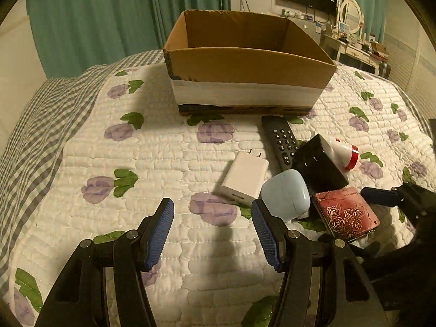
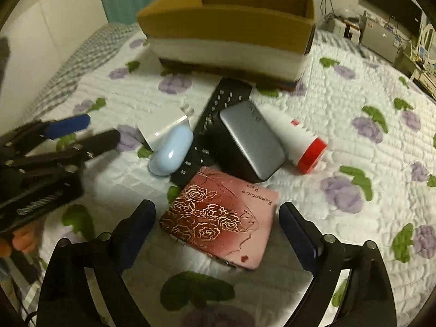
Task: Organize rigid objects
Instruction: 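Grasp the pink card case with the right tool while the left grasps blue earbud case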
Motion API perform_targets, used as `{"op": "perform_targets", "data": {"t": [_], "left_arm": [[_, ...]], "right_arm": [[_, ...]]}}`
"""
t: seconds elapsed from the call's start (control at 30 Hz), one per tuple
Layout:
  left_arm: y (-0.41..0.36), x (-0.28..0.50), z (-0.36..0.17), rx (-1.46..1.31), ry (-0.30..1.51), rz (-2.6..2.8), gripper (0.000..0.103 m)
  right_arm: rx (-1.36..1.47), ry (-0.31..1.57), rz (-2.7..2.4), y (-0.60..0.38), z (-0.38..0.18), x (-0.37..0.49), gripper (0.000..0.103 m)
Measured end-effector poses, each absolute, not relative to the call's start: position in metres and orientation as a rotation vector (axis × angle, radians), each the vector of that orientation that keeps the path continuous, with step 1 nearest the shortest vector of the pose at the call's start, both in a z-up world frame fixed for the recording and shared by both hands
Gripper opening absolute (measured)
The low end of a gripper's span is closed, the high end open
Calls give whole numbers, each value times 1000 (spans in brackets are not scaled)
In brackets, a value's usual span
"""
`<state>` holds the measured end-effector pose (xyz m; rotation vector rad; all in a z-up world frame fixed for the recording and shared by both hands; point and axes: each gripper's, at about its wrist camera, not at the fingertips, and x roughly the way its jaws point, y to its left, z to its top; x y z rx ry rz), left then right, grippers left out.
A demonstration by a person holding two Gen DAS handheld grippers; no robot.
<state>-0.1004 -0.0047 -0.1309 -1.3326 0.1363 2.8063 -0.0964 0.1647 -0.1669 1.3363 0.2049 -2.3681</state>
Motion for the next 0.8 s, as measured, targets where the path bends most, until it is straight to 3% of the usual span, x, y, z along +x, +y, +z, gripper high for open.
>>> {"op": "perform_targets", "data": {"t": [0.07,0.1,0.23,0.37,0.67,0.73,0.8], "left_arm": [[-4,-100,-131,-1333,137,2803,62],[-4,-101,-131,-1332,139,2801,62],[3,-100,-127,-1320,156,2794,62],[16,-99,-127,-1317,165,2762,62],[67,-107,-151,-1363,210,2645,62],[71,-113,-156,-1375,207,2644,59],[70,-117,-161,-1389,201,2652,43]], "right_arm": [[1339,204,-2360,164,-169,-99,92],[1331,203,-2361,165,-168,-98,85],[1287,221,-2383,170,-156,-90,78],[1216,243,-2480,186,-132,-90,75],[1259,97,-2526,222,-128,-106,73],[1260,97,-2520,222,-129,-106,73],[1262,92,-2515,222,-130,-107,73]]}}
